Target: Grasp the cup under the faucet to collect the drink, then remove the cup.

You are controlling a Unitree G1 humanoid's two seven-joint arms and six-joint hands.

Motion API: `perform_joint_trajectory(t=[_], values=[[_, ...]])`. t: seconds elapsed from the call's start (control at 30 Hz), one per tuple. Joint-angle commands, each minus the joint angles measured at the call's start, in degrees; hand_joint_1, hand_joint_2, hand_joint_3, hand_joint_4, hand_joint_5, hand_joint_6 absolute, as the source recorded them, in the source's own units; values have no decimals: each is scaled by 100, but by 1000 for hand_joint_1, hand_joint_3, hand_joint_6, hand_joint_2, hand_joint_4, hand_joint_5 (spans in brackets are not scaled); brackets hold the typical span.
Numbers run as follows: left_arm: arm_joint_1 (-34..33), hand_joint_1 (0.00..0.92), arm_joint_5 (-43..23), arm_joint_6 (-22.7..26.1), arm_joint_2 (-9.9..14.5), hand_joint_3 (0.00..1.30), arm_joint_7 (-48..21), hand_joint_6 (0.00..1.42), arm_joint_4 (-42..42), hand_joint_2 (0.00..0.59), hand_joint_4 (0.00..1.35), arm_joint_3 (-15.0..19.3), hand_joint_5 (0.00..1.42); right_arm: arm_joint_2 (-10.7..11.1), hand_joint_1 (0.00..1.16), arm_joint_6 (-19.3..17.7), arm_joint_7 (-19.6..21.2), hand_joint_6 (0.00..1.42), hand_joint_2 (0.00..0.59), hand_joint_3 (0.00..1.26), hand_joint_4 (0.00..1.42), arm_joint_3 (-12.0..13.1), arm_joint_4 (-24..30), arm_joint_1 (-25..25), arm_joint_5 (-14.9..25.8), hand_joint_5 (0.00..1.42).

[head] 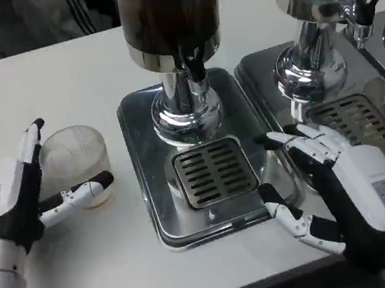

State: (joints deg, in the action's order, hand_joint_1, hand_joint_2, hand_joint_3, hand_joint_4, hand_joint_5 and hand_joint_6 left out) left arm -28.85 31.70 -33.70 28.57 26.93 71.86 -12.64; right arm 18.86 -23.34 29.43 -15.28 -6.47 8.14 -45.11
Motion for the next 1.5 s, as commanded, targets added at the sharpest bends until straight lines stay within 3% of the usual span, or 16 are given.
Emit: perform_joint_trajectory(t=[0.03, 0.27, 0.5, 0.7, 0.8, 0.9, 1.2, 1.5], values=[[-211, 226, -107, -13, -120, 0, -211, 280, 83, 20, 0, -38, 252, 56, 368, 60, -79, 144, 420, 298, 333, 101, 148, 137, 78, 205], [-312, 293, -190, -51, -296, 7, -459, 287, 141, 40, 5, -19, 278, 90, 366, 86, -222, 147, 420, 304, 352, 192, 276, 264, 143, 229], [-265, 420, -517, 10, -458, 204, -826, 413, 185, 67, 200, 100, 451, 110, 378, 86, -343, 147, 424, 321, 372, 248, 395, 345, 239, 243], [-125, 526, -730, -54, -594, 448, -736, 1067, 143, 72, 496, 160, 827, 111, 424, 41, -445, 161, 433, 339, 390, 247, 380, 305, 327, 256], [-16, 624, -790, -146, -634, 581, -497, 1192, 90, 5, 655, 224, 944, 110, 438, 19, -494, 148, 434, 339, 392, 241, 366, 277, 373, 259], [74, 670, -856, -298, -608, 645, -272, 1285, 18, 0, 743, 282, 1007, 97, 440, 10, -525, 147, 434, 339, 398, 246, 357, 274, 417, 260], [348, 640, -865, -916, -386, 674, 477, 1324, -303, 0, 785, 426, 1024, 51, 447, -24, -492, 157, 434, 345, 415, 203, 309, 246, 443, 269], [481, 623, -882, -1459, -264, 673, 641, 1318, -676, 0, 784, 592, 1012, 17, 450, -53, -481, 161, 434, 347, 419, 204, 288, 224, 451, 272]])
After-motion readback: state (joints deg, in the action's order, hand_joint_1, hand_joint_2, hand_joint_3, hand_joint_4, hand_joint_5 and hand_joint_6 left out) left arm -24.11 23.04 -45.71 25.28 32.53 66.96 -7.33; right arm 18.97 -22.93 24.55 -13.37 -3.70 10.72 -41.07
